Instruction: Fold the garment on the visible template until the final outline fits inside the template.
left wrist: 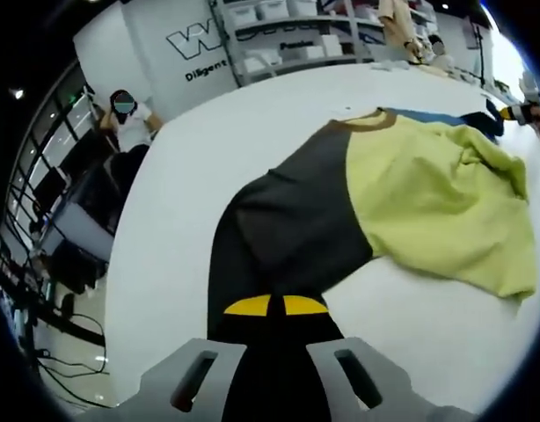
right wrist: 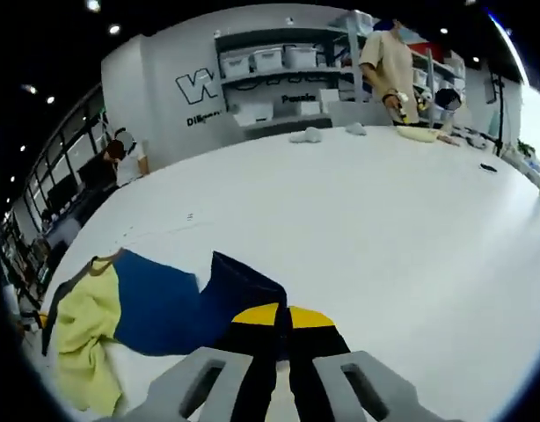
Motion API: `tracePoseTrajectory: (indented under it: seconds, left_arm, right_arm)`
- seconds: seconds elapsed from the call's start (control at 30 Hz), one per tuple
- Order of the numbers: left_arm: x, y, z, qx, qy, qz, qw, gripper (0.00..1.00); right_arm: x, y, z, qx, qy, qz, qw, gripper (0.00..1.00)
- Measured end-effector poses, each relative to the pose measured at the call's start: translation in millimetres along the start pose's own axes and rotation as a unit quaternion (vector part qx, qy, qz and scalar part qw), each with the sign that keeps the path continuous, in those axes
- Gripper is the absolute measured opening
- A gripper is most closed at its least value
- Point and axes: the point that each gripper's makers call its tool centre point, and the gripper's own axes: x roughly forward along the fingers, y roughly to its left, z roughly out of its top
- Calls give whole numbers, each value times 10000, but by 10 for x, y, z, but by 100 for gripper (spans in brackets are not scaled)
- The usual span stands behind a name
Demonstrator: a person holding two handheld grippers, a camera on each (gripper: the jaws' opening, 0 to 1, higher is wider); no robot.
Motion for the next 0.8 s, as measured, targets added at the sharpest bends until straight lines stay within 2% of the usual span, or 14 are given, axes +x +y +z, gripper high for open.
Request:
tracePoseTrajectory:
  seconds: [0.1,0.2,0.3,0.5,0.57,0.63,0.8]
  left_arm:
    - [7,9,5,15,30,15,10000,0]
    - [9,10,7,20,28,42,10000,0]
    - [7,6,9,30,23,55,10000,0]
    - [15,39,11,38,50,71,10000,0]
    - [15,49,9,5,59,92,9999,0]
    - [16,47,8,11,60,90,9999,0]
    - [14,46,8,3,75,80,9999,0]
  right_arm:
    - [25,-117,-20,318,63,-110,9994,0]
    - [6,-204,-61,259,115,-362,9989,0]
    - [5,-255,-105,248,140,-441,9986,0]
    - [-44,-449,-270,-232,418,-941,9944,0]
    - [-93,-472,-282,-314,323,-1126,9926,0]
    - [-145,-475,-345,-498,413,-1274,9897,0]
    - [-213,-514,-405,-667,391,-1636,9835,0]
